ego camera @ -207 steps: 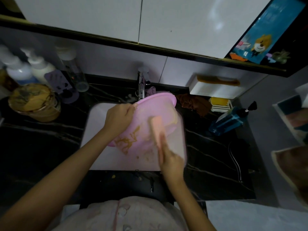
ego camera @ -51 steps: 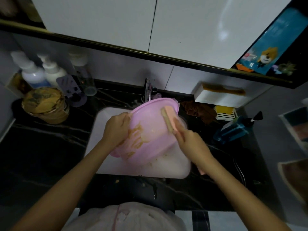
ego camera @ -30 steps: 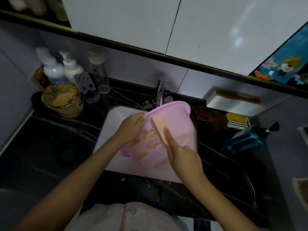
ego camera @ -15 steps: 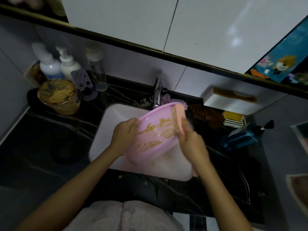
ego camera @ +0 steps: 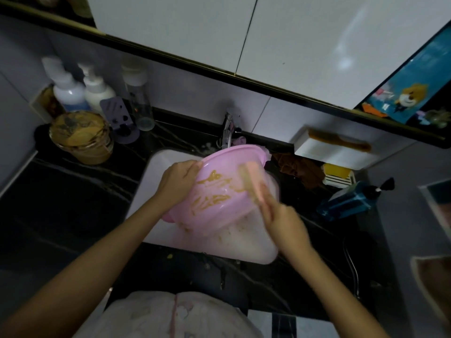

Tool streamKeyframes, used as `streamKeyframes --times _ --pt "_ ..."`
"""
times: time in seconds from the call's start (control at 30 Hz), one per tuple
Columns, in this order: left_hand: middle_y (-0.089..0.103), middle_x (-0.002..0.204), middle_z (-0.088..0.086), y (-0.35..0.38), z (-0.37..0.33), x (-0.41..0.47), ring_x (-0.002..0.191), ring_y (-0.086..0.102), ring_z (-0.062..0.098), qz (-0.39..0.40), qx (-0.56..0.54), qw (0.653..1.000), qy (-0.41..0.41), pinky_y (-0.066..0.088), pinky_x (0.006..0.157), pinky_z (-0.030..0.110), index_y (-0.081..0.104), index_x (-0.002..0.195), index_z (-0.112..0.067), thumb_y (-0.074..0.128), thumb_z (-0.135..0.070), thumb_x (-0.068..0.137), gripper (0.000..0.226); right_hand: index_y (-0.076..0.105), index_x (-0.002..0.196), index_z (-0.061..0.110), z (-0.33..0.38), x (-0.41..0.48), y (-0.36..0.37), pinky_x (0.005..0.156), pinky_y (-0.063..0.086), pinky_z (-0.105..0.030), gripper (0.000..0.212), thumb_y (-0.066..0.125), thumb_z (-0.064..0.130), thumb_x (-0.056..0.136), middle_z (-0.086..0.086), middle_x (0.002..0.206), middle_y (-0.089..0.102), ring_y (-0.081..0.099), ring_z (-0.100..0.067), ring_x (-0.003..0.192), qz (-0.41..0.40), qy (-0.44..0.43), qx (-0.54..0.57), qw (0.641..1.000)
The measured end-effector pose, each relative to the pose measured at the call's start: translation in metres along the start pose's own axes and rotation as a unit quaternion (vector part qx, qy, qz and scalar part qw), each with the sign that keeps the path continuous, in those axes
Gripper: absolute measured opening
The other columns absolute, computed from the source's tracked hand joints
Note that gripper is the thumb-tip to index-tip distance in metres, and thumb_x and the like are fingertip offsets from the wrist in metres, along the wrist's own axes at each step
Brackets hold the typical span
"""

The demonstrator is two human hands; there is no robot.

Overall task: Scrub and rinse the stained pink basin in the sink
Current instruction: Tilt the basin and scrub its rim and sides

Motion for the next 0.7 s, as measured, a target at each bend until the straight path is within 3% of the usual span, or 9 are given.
streamKeyframes --times 0.1,0.23,0.3,0.37,0.4,0.5,0.57,0.63,0.7 --pt "0.067 0.082 0.012 0.008 -0.013 0.002 0.08 0.059 0.03 0.012 0.018 1.0 0.014 0.042 0.072 0.034 0.065 0.084 -0.012 0.031 -0.041 0.089 0.045 0.027 0.148 0.029 -0.009 0.019 -0.005 0.055 0.041 -0.031 0.05 0.038 0.035 0.1 -0.015 0.084 0.067 0.061 -0.026 0.068 -0.041 0.062 0.139 0.987" --pt "0.067 0.082 0.01 0.001 -0.001 0.009 0.081 0.059 0.03 0.003 0.023 1.0 -0.004 0.045 0.074 0.037 0.056 0.075 -0.022 0.028 -0.054 0.086 0.044 0.015 0.147 0.043 0.035 -0.022 0.027 0.062 0.045 -0.039 0.053 0.036 0.04 0.099 -0.02 0.089 0.068 0.064 -0.037 0.08 -0.004 -0.062 0.107 0.992" --pt "0.065 0.077 0.008 -0.001 0.001 0.012 0.078 0.059 0.03 0.006 0.011 1.0 -0.007 0.046 0.074 0.039 0.053 0.07 -0.024 0.026 -0.059 0.082 0.045 0.018 0.148 0.039 0.0 -0.012 0.018 0.058 0.048 -0.039 0.053 0.036 0.039 0.099 -0.018 0.079 0.068 0.065 -0.033 0.071 -0.024 -0.004 0.087 0.996" --pt "0.064 0.076 0.008 0.003 -0.003 0.013 0.077 0.058 0.031 0.008 0.014 1.0 0.002 0.046 0.073 0.039 0.051 0.068 -0.025 0.026 -0.058 0.082 0.044 0.026 0.148 0.03 -0.026 0.012 0.008 0.055 0.05 -0.038 0.051 0.037 0.036 0.1 -0.013 0.072 0.066 0.063 -0.024 0.062 -0.057 0.078 0.158 0.983" --pt "0.064 0.075 0.008 0.006 -0.005 0.013 0.076 0.058 0.031 0.009 0.018 1.0 0.002 0.047 0.073 0.039 0.051 0.067 -0.024 0.026 -0.058 0.082 0.045 0.027 0.148 0.028 -0.019 0.015 0.005 0.054 0.049 -0.037 0.05 0.037 0.035 0.1 -0.011 0.072 0.065 0.062 -0.023 0.062 -0.069 0.076 0.185 0.977" --pt "0.061 0.07 0.003 0.002 0.003 0.017 0.073 0.057 0.027 -0.002 0.012 1.0 -0.007 0.047 0.072 0.041 0.053 0.066 -0.021 0.027 -0.058 0.084 0.048 0.014 0.149 0.04 0.032 -0.011 0.027 0.059 0.041 -0.035 0.054 0.036 0.037 0.099 -0.016 0.082 0.066 0.063 -0.032 0.074 -0.002 -0.04 0.144 0.989" --pt "0.056 0.064 -0.004 -0.002 0.009 0.019 0.068 0.052 0.022 -0.002 0.003 1.0 -0.006 0.046 0.07 0.041 0.048 0.06 -0.027 0.029 -0.056 0.086 0.044 0.004 0.145 0.048 0.028 -0.032 0.031 0.062 0.044 -0.037 0.056 0.036 0.039 0.099 -0.016 0.086 0.068 0.064 -0.033 0.08 0.019 -0.073 0.082 0.994" --pt "0.052 0.06 -0.006 -0.001 0.008 0.018 0.065 0.05 0.021 0.002 0.002 1.0 -0.002 0.044 0.067 0.038 0.044 0.058 -0.027 0.029 -0.056 0.086 0.043 0.012 0.147 0.042 -0.009 -0.016 0.023 0.057 0.046 -0.036 0.054 0.036 0.038 0.099 -0.014 0.077 0.067 0.065 -0.027 0.071 0.004 0.004 0.086 0.996" --pt "0.054 0.062 -0.004 0.003 0.002 0.018 0.066 0.052 0.022 0.006 0.007 1.0 -0.001 0.044 0.067 0.038 0.045 0.059 -0.025 0.028 -0.056 0.085 0.044 0.03 0.147 0.03 -0.035 0.011 0.013 0.059 0.049 -0.036 0.048 0.037 0.036 0.1 -0.012 0.078 0.066 0.063 -0.021 0.068 -0.039 0.101 0.205 0.973"
Point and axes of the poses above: each hand's wrist, its own x-axis towards the middle knuckle, its own y-axis out of the palm, z = x × y, the point moved 8 cm from there along x, towards the middle knuckle
